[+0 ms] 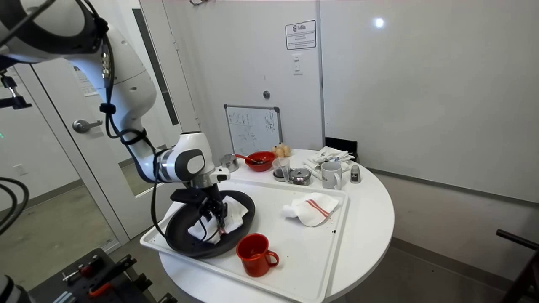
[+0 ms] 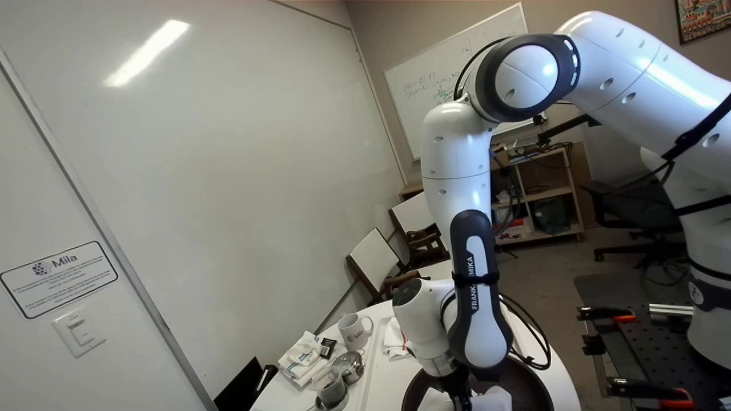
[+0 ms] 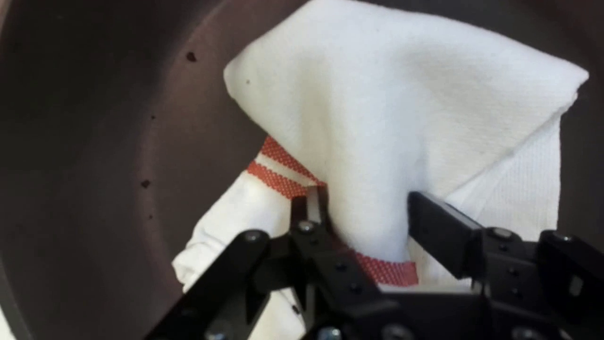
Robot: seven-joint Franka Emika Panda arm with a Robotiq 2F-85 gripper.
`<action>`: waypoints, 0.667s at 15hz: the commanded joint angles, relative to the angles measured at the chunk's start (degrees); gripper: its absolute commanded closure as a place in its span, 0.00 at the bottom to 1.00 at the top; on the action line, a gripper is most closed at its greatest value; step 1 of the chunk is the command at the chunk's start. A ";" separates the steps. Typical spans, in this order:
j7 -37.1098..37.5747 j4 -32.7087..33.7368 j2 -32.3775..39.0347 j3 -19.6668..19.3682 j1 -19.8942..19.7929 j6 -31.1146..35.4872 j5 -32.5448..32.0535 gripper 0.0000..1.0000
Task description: Use the towel next to the red mug to wipe the black pan
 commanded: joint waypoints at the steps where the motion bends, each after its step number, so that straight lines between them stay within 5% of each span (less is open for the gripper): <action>1: -1.77 -0.40 -0.42 0.19 -0.83 1.75 1.76 0.17; 2: -2.03 -0.53 -0.60 0.27 -1.28 1.95 1.91 0.14; 3: -2.42 -0.44 -0.56 0.49 -1.98 2.10 2.19 0.50; 5: -3.50 0.04 -0.14 1.16 -3.54 2.04 3.05 0.50; 10: -5.74 0.82 0.29 2.66 -6.34 1.48 5.31 0.88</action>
